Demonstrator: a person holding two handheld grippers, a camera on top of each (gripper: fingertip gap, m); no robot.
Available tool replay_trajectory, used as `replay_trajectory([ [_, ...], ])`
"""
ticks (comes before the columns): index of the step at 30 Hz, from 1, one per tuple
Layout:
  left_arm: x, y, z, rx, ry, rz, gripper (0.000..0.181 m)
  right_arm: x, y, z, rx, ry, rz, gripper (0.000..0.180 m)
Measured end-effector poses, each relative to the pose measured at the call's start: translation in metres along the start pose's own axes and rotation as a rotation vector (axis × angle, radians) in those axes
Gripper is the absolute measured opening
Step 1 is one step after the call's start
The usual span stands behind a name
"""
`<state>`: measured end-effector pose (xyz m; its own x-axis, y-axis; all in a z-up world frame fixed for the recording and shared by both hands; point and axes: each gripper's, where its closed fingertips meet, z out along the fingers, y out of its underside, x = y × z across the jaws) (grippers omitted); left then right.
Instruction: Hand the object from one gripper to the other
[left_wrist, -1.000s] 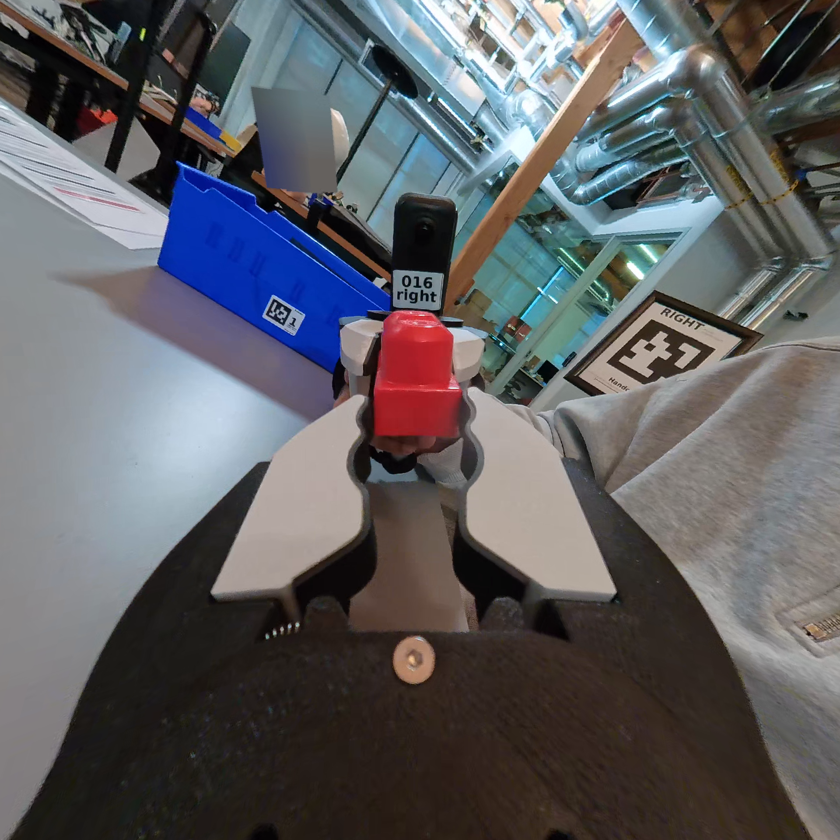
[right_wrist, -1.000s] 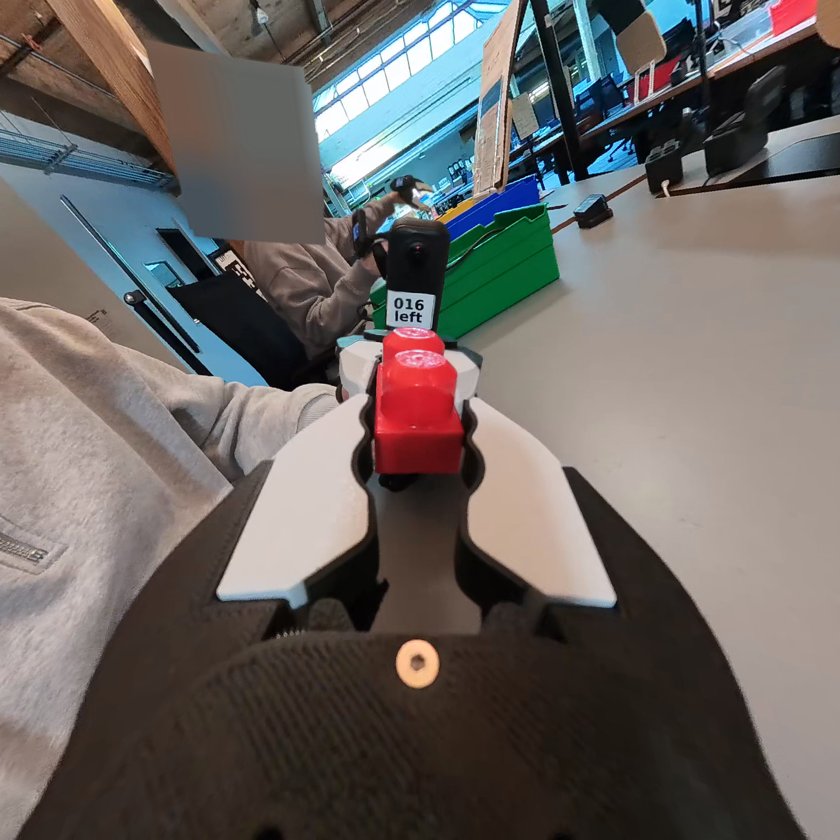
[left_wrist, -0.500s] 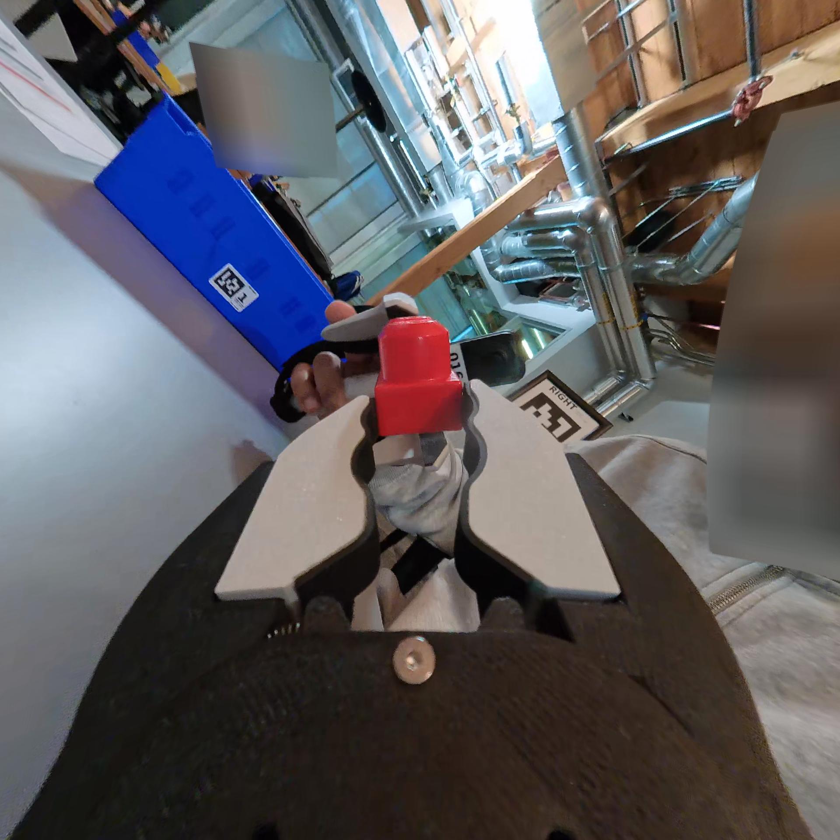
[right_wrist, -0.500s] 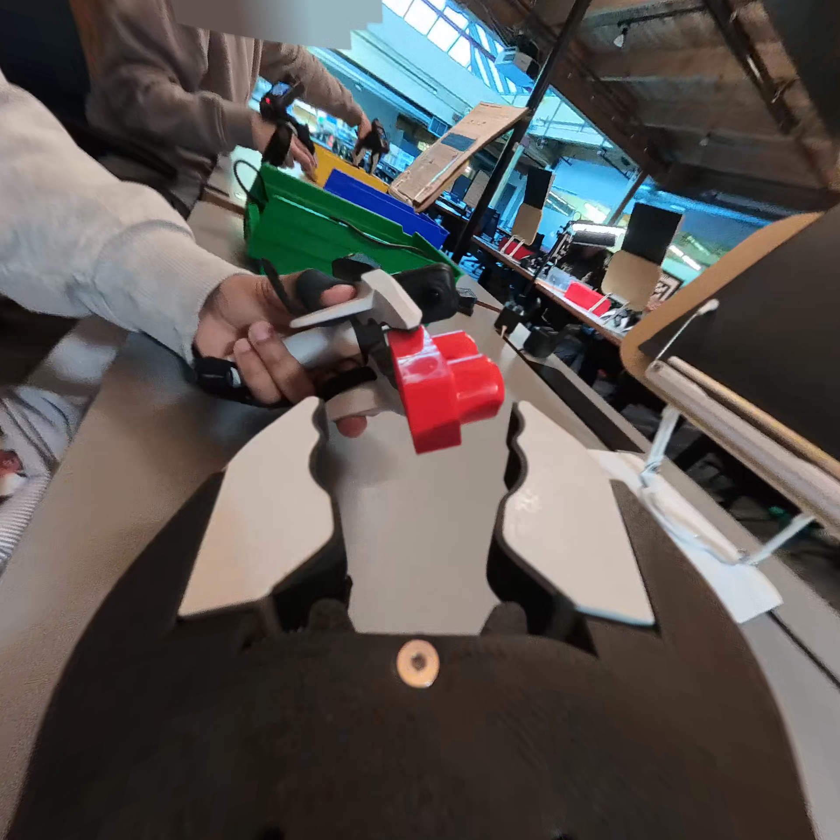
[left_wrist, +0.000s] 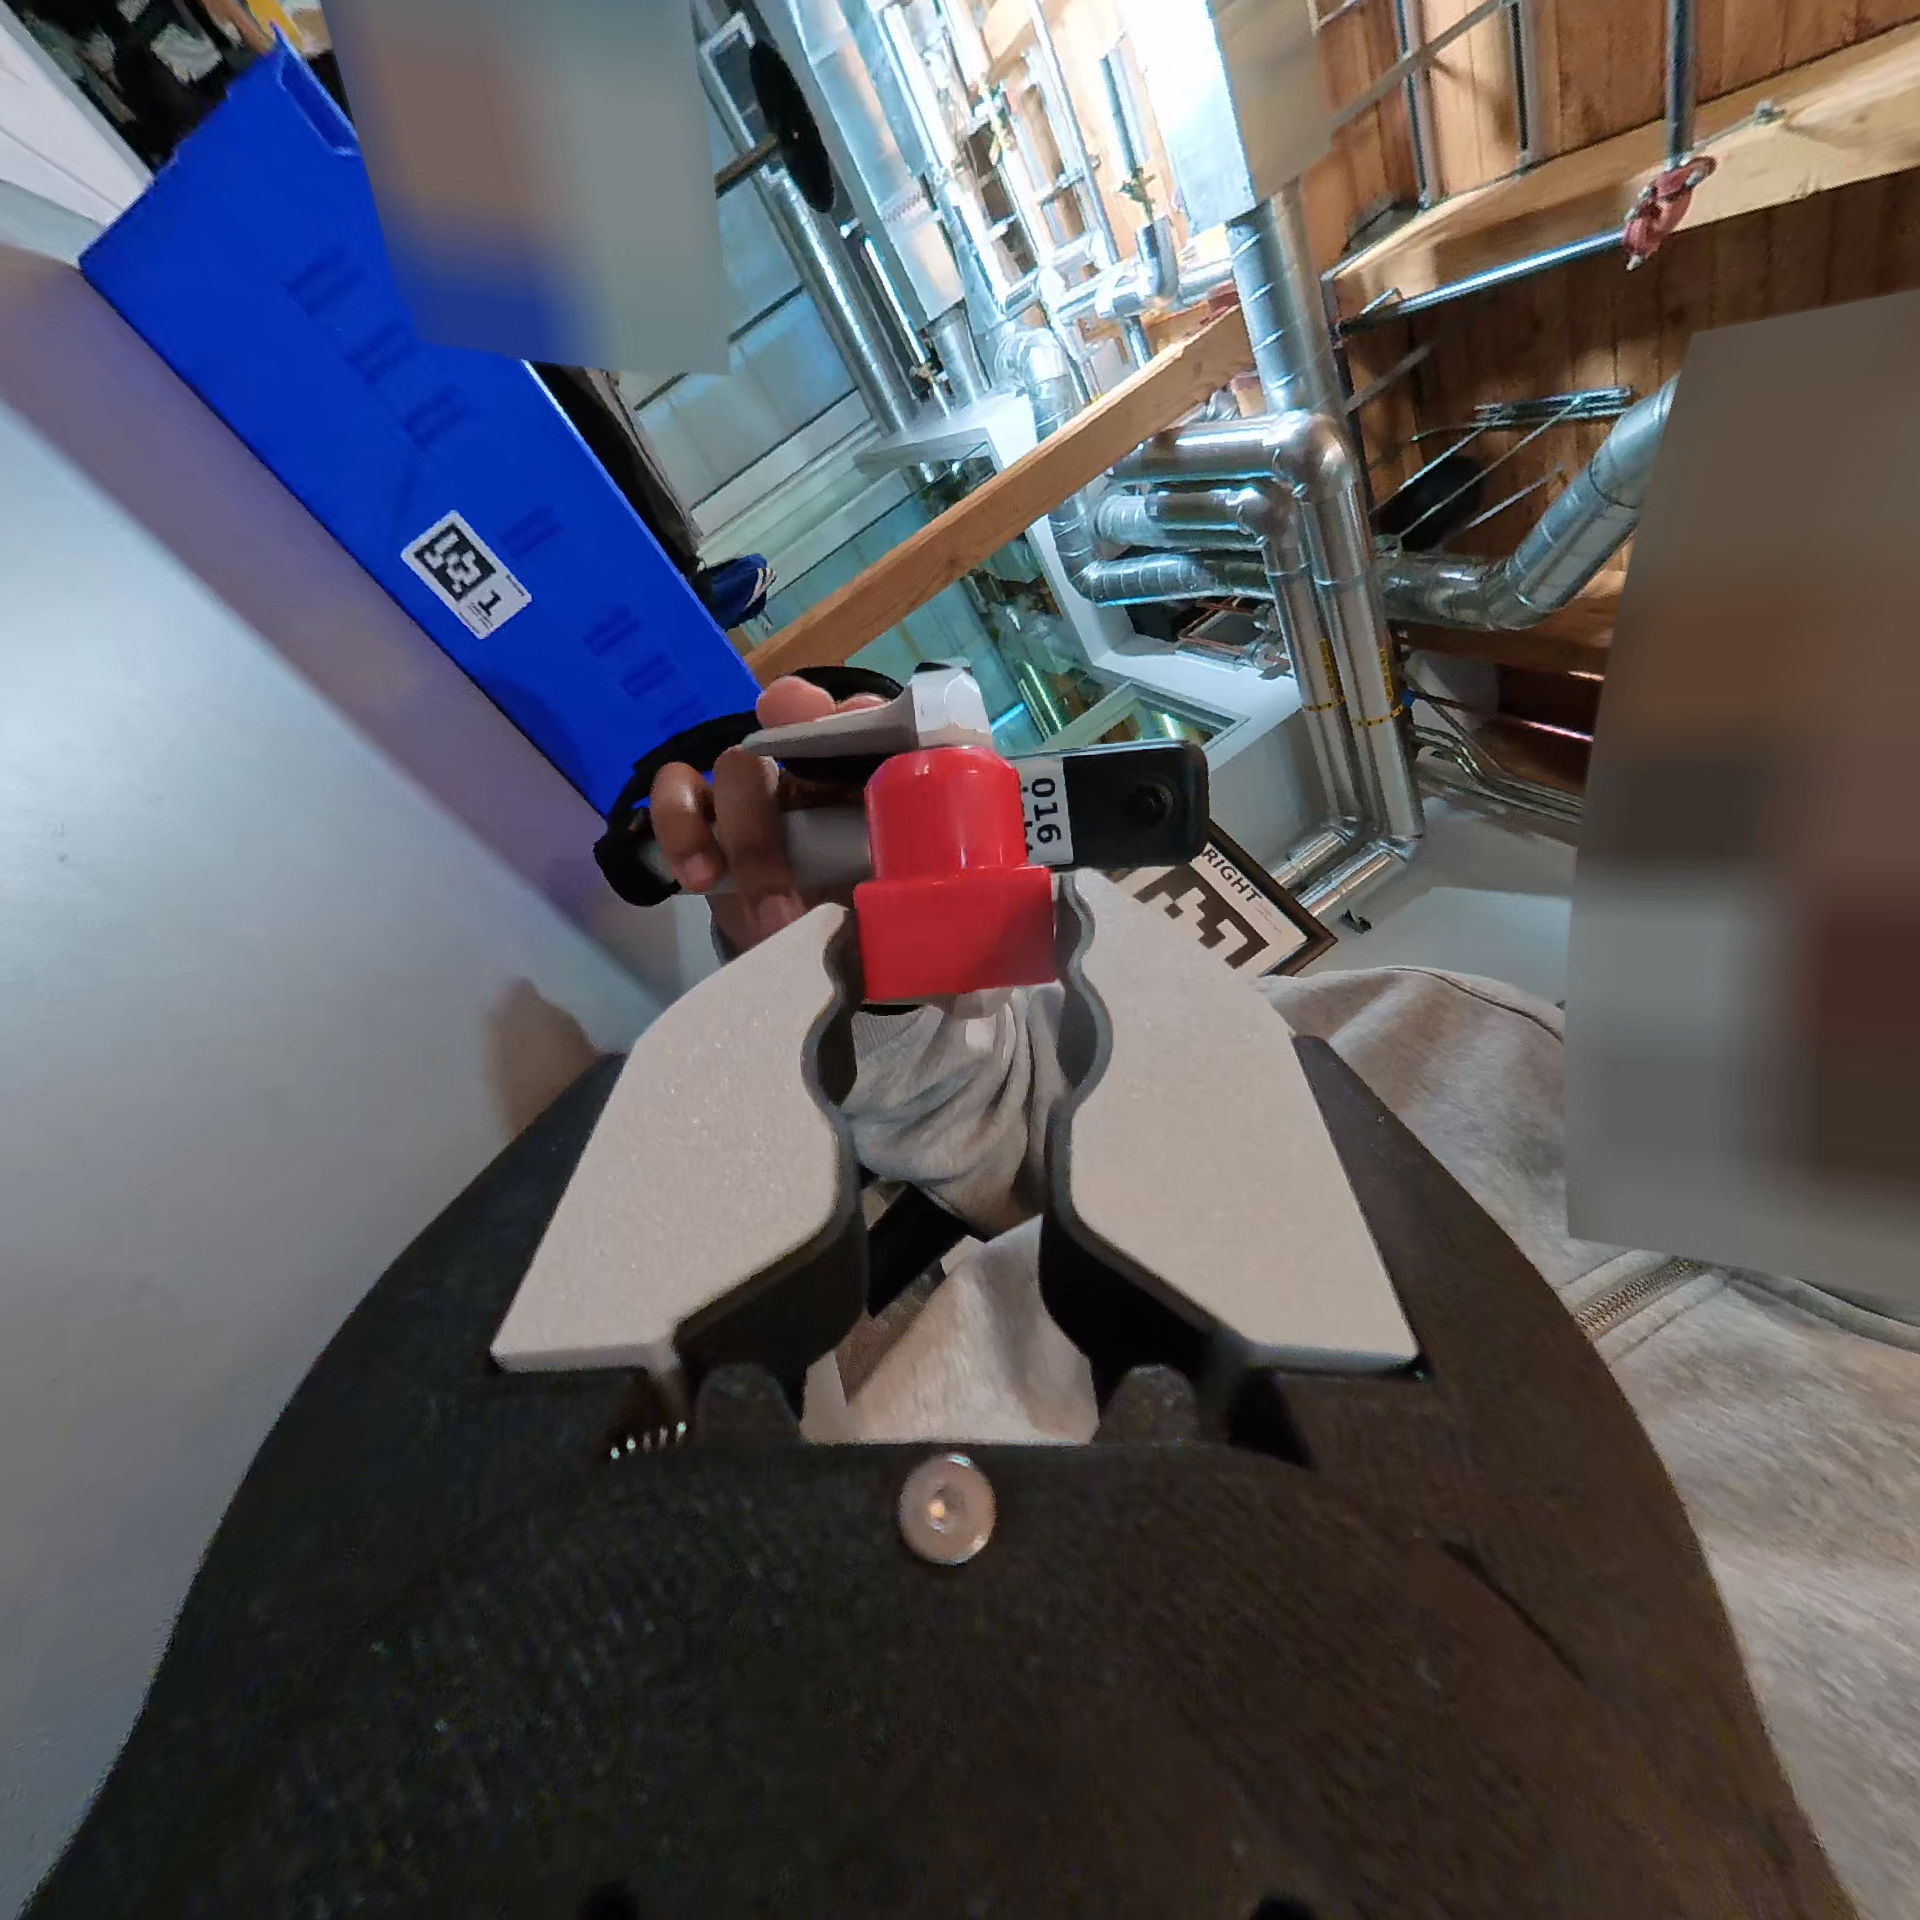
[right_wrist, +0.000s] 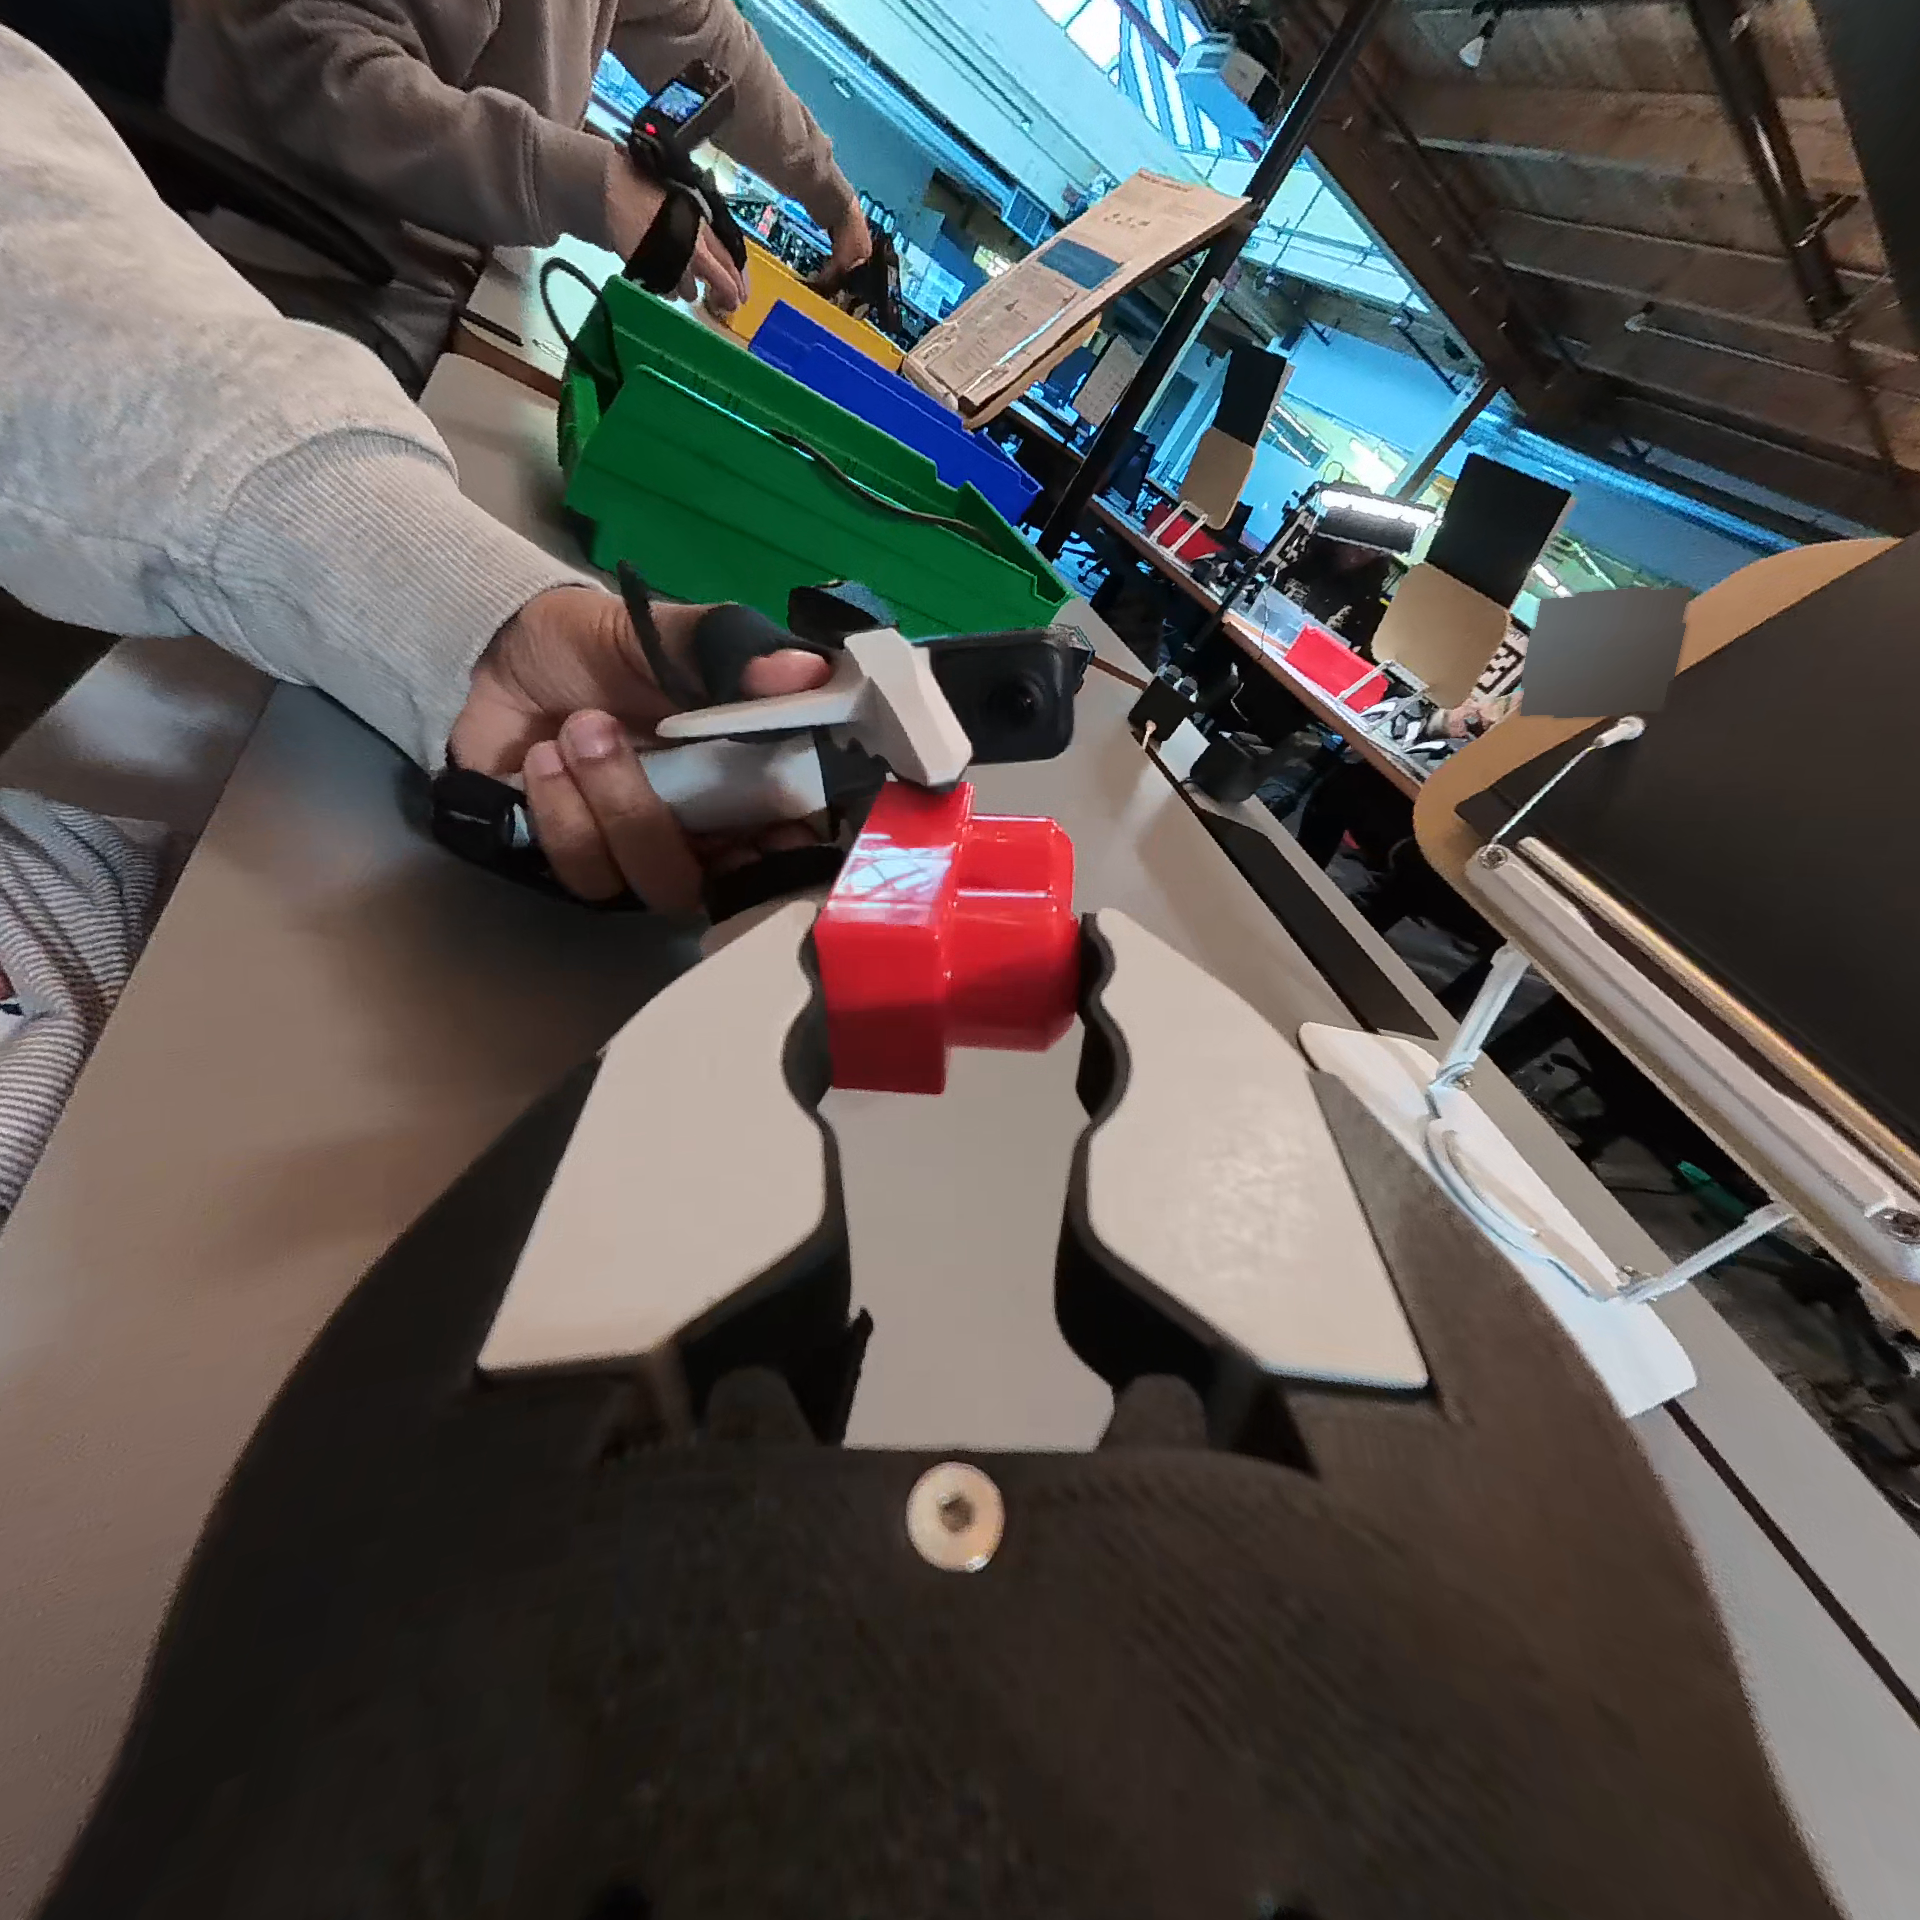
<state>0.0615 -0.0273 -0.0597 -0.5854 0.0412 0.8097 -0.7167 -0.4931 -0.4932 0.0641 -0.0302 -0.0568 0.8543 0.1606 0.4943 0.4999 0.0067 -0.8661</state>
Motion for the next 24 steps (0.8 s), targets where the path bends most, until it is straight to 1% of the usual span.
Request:
replay_trajectory([
  [2, -0.001, -0.004, 0.0, 0.033, -0.013, 0.034, 0.041, 0.001, 0.0, 0.0, -0.005, 0.005, 0.014, 0.045],
  [4, -0.003, -0.007, 0.0, 0.06, -0.041, 0.072, 0.06, 0.002, -0.001, 0.0, 0.006, 0.007, 0.052, 0.045],
  [6, -0.001, -0.01, 0.0, 0.081, -0.042, 0.101, 0.069, 0.005, -0.002, -0.002, 0.023, 0.003, 0.125, 0.045],
  [8, -0.001, -0.011, 0.0, 0.097, -0.043, 0.118, 0.076, 0.008, -0.004, -0.004, 0.049, -0.02, 0.245, 0.046],
  [11, 0.0, -0.012, 0.001, 0.1, -0.062, 0.172, 0.084, 0.008, -0.007, -0.007, 0.092, -0.11, 0.522, 0.046],
  [14, 0.002, -0.01, 0.003, 0.074, -0.09, 0.254, 0.085, 0.014, -0.011, -0.012, 0.16, -0.197, 0.794, 0.046],
  [16, 0.002, -0.006, 0.005, 0.04, -0.11, 0.305, 0.083, 0.018, -0.01, -0.016, 0.18, -0.232, 0.905, 0.045],
  [20, 0.002, 0.001, 0.009, -0.002, -0.127, 0.356, 0.079, 0.01, -0.006, -0.016, 0.145, -0.339, 1.028, 0.045],
  [24, 0.001, 0.004, 0.01, -0.02, -0.133, 0.369, 0.074, 0.001, -0.006, -0.012, 0.122, -0.397, 1.078, 0.046],
])
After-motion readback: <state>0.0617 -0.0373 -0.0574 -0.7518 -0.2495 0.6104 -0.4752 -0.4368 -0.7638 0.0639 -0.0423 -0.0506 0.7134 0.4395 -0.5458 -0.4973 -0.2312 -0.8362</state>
